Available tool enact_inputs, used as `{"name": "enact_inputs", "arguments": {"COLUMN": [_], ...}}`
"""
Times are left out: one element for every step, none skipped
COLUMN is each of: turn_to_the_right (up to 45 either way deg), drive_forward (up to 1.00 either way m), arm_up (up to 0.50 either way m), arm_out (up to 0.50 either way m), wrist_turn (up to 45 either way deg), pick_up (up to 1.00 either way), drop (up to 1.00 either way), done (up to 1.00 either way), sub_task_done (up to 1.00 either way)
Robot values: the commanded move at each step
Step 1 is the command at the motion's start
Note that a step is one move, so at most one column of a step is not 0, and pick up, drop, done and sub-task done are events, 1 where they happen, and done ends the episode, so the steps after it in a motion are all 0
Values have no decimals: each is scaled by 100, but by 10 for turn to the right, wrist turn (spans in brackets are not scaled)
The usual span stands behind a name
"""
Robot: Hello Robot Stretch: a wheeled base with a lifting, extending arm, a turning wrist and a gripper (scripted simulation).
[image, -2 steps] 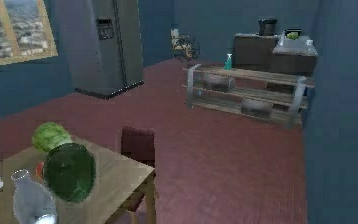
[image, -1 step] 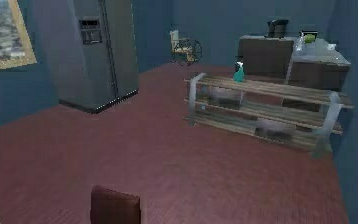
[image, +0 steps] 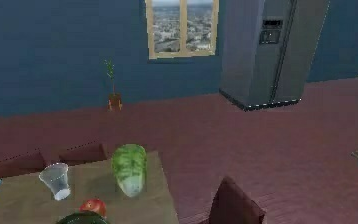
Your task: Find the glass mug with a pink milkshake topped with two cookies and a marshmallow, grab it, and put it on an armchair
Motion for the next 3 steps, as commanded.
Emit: {"name": "enact_inputs", "arguments": {"turn_to_the_right": [-450, -300, 0], "drive_forward": [0, 0, 0], "arm_up": [0, 0, 46], "arm_out": [0, 0, 0], "wrist_turn": [0, 0, 0], "pick_up": [0, 0, 0], "drop": [0, 0, 0], "done": [0, 0, 0], "sub_task_done": [0, 0, 0]}}
